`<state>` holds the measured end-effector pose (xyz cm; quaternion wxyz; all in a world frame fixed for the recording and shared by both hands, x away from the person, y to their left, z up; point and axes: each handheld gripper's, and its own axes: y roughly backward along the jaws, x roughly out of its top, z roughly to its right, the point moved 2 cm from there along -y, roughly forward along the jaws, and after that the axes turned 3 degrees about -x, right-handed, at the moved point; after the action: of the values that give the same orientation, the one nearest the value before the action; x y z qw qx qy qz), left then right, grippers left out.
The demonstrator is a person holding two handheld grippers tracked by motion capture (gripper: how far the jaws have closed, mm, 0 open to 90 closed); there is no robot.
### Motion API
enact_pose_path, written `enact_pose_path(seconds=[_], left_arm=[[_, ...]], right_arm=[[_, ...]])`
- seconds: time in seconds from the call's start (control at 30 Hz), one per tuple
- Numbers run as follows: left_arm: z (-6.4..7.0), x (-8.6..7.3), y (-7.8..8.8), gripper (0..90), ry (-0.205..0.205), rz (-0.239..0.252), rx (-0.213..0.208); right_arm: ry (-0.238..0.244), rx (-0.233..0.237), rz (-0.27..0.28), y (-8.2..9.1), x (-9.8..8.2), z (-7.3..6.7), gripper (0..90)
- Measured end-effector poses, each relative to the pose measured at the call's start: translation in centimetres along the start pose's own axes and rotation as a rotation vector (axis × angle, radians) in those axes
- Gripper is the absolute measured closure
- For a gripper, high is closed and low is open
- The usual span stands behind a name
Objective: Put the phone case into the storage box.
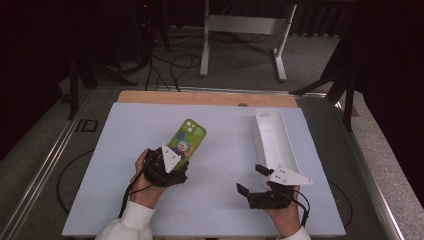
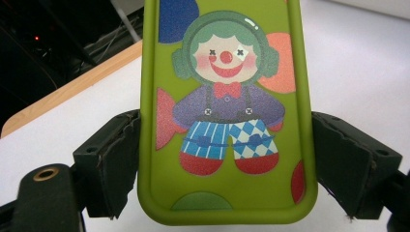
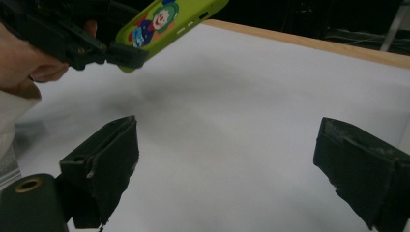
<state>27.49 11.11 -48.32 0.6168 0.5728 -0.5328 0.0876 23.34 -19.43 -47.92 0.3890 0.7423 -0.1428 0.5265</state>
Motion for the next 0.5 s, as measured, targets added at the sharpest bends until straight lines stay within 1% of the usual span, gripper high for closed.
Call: enact_pose_path(seconds=[0.07, 0.17, 0.2, 0.3, 0.47, 0.5], left_arm=[[0.1, 0.0, 0.2, 16.2, -0.004, 0.01, -0.003], [0.2, -0.1, 0.3, 16.3, 0.001, 0.018, -0.004], [0.2, -0.1, 0.4, 16.2, 0.006, 0.024, -0.007], [0.2, -0.2, 0.4, 16.2, 0.01, 0.028, -0.01], [0.3, -0.3, 0.6, 16.2, 0.014, 0.036, -0.011], [0.3, -0.3, 0.6, 16.2, 0.017, 0.039, -0.013]], right_arm=[[-0.002, 0.006, -0.004, -0.2, 0.5, -0.1, 9.1], [-0.001, 0.014, -0.003, -0.4, 1.1, -0.1, 9.1], [-0.007, 0.026, -0.006, -0.7, 1.5, -0.1, 9.0], [-0.013, 0.035, -0.01, -1.2, 2.0, -0.1, 9.0], [-0.013, 0.034, -0.018, -1.6, 2.5, -0.1, 9.0], [-0.024, 0.034, -0.023, -1.9, 2.8, -0.1, 9.0]])
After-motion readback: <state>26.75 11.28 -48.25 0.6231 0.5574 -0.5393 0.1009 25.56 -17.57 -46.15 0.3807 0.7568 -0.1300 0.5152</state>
